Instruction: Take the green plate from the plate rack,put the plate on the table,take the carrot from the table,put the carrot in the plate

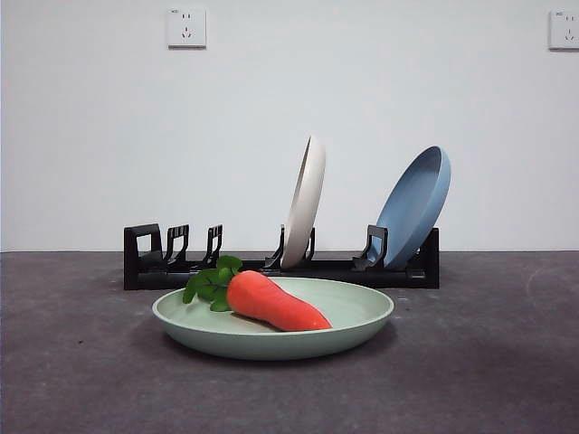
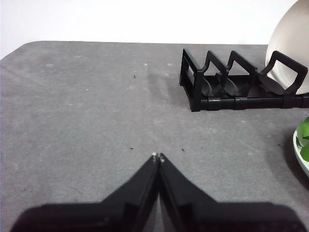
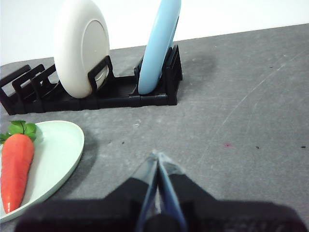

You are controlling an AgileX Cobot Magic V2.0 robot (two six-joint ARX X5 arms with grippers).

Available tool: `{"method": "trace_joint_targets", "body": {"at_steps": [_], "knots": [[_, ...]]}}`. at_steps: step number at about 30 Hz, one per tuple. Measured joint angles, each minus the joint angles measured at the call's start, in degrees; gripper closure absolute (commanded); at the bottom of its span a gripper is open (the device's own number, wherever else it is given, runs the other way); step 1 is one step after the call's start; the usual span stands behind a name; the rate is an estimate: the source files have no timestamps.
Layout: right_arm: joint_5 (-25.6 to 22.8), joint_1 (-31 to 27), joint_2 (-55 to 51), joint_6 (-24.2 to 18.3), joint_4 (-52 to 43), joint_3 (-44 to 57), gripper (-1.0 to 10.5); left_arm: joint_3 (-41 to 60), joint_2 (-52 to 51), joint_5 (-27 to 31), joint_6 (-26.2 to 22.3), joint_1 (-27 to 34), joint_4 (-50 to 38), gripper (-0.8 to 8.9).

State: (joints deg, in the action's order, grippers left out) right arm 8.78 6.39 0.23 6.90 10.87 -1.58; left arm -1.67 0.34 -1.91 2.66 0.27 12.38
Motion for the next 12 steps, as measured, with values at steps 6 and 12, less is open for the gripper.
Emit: {"method": "trace_joint_targets", "body": {"at_steps": [6,12], "knots": [[0.0,0.0,0.0,0.0,0.0,0.0,9.5,0.0,0.0,0.0,0.0,0.0,0.0,8.17],[0.0,0.0,0.0,0.0,0.0,0.0,9.5,0.0,0.0,0.0,0.0,-0.61,0.0,8.17]]}}
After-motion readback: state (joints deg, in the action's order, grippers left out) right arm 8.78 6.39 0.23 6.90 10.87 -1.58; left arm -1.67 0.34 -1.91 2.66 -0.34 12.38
